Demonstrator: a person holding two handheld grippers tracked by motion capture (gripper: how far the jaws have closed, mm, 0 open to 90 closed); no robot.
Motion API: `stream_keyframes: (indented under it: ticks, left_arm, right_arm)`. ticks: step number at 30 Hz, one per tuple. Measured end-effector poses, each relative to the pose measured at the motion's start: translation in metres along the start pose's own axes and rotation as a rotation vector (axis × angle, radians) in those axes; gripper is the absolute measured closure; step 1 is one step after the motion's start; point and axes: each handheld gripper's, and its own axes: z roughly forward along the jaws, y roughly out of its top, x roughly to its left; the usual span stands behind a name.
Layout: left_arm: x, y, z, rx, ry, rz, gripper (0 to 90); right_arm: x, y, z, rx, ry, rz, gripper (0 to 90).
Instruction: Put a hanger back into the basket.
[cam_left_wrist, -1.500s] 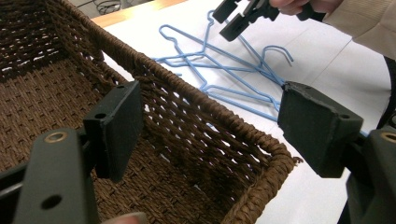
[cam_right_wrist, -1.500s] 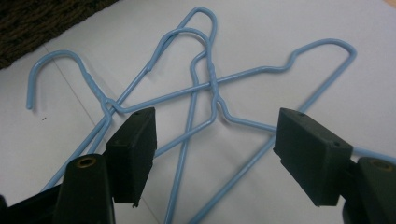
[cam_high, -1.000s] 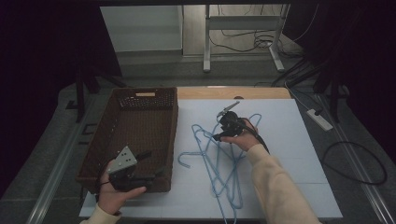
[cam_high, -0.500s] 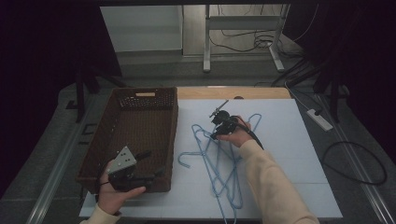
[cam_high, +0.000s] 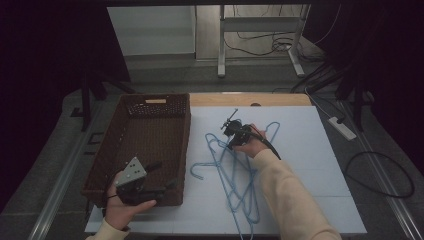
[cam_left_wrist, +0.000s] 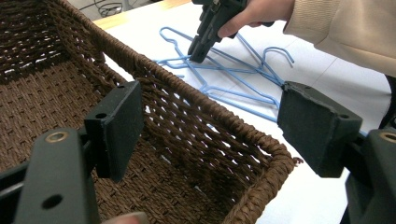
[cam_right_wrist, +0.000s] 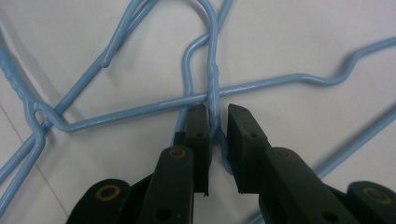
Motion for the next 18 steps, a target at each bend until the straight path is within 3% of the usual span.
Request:
stream_keyframes:
  ticks: [5,18]
  left_arm:
    - [0.0,0.0,0.0,0.0,0.0,-0.001,23.7]
    - [-0.002,0.001,0.0,0.0,0.0,0.001,23.9]
  right_arm:
    - [0.001,-0.002,-0.011,-0.02,-0.01,0.0,79.6]
    - [0.003,-0.025,-0.066,-0.196,-0.013,0.087,79.9]
